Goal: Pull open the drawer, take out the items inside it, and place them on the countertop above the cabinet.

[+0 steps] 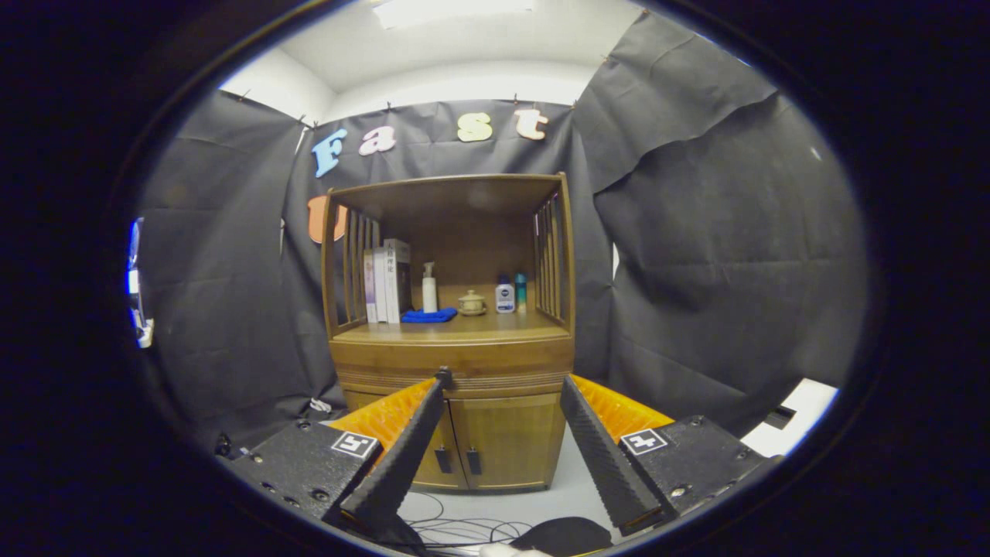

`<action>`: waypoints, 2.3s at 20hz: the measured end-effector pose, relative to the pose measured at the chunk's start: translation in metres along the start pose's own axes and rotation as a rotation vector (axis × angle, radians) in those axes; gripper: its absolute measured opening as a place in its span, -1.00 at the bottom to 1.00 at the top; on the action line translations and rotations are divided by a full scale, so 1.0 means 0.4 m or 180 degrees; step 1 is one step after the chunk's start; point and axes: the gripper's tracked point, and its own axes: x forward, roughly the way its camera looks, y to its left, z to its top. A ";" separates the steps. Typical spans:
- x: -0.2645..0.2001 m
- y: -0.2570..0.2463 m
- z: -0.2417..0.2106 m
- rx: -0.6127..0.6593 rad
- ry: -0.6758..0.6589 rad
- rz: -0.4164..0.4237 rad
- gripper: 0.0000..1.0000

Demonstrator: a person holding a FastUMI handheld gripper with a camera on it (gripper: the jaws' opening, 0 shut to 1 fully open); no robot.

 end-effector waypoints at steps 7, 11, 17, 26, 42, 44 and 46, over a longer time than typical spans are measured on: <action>0.190 0.035 0.070 -0.0125 -0.0101 0.0034 0.98; 0.341 0.082 0.069 -0.0086 -0.0108 0.0094 0.98; 0.584 0.157 -0.061 -0.0055 0.0156 0.0192 0.98; 0.811 0.230 -0.284 -0.0086 0.0593 0.0180 0.95; 0.841 0.264 -0.348 0.0141 0.0830 0.0220 -0.20; 0.834 0.263 -0.347 0.0136 0.0867 0.0204 -0.24; 0.816 0.265 -0.348 0.0154 0.0890 0.0220 -0.25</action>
